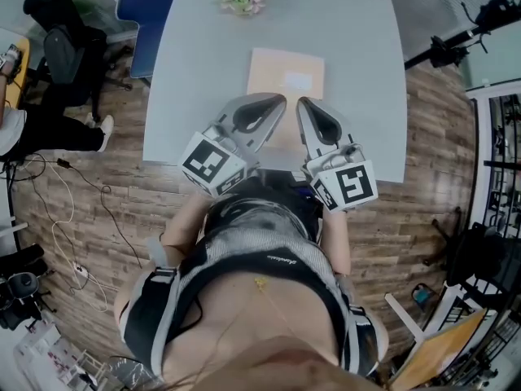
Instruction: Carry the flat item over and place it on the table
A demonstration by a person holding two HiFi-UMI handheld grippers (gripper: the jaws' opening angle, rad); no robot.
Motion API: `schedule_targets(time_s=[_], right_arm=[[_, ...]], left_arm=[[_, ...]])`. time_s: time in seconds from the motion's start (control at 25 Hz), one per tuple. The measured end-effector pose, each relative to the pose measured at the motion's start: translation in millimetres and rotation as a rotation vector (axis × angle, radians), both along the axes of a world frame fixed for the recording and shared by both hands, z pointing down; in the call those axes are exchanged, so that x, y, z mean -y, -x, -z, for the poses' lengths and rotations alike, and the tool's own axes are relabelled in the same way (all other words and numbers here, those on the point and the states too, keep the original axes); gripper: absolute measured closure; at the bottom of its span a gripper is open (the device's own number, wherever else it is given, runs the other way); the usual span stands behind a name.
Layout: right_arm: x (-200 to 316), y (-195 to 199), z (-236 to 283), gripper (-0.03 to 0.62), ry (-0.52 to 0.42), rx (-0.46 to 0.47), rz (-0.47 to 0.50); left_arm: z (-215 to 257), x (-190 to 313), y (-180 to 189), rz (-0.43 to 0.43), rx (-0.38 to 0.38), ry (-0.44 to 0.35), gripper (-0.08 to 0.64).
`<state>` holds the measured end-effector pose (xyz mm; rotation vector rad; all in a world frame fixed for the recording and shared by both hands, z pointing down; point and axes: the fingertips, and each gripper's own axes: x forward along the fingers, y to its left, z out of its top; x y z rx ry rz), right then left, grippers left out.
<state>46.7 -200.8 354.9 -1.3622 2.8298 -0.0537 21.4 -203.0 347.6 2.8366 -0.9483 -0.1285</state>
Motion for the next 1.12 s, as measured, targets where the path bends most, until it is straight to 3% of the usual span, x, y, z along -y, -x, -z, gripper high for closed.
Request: schedule_targets(time_s=[1.12], right_arm=[[-23, 20, 16, 0.588, -0.018, -0.026, 0.013]], left_arm=[[16, -26, 10, 0.003, 0.037, -0.033, 0.546]])
